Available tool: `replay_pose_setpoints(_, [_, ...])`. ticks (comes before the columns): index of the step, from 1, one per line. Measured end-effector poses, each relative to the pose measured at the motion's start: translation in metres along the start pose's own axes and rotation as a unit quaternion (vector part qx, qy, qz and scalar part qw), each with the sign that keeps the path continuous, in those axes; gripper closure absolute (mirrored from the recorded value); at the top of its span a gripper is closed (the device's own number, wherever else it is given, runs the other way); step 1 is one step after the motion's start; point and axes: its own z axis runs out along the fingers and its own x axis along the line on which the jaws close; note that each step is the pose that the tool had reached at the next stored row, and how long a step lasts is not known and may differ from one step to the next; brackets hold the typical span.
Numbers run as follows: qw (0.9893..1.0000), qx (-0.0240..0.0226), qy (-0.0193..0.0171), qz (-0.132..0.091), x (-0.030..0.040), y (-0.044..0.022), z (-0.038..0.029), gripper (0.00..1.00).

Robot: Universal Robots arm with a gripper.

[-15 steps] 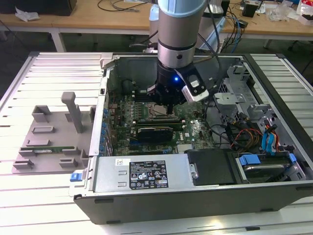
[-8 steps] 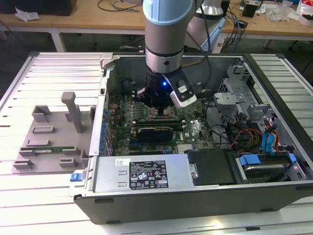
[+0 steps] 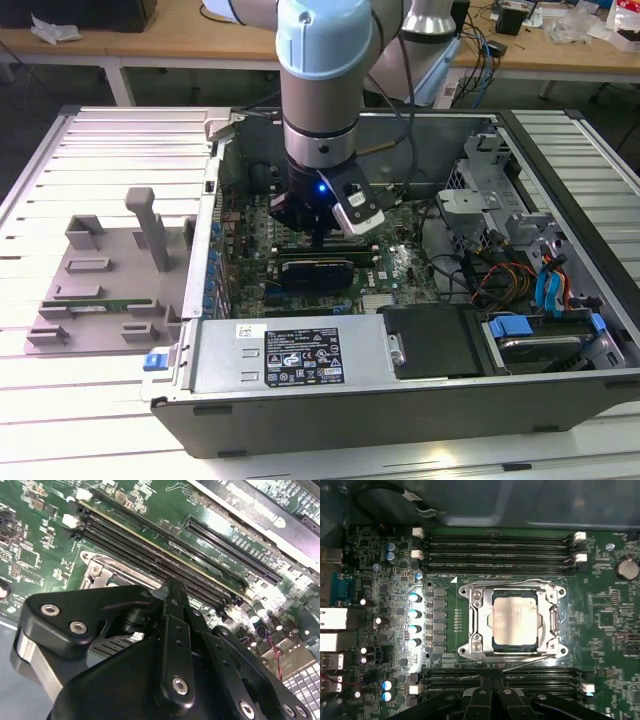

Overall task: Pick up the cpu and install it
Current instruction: 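Install the second cpu locking lever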

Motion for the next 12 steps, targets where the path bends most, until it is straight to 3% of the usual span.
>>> replay_pose_setpoints(2, [1.0, -0.002, 0.0003, -0.003, 0.003, 0.0003, 0.0021, 0.89])
replay_pose_setpoints(3, [1.0, -0.0074, 0.0005, -0.005, 0.008, 0.0004, 0.003, 0.89])
replay_pose_setpoints(4, [0.9999, -0.0083, 0.0006, -0.007, 0.0115, 0.0005, 0.0042, 0.89])
replay_pose_setpoints(8, [0.9999, -0.0091, 0.0013, -0.013, 0.0205, 0.0007, 0.0071, 0.89])
replay_pose_setpoints(12, [0.9998, -0.01, 0.0017, -0.017, 0.0232, 0.0034, 0.0099, 0.89])
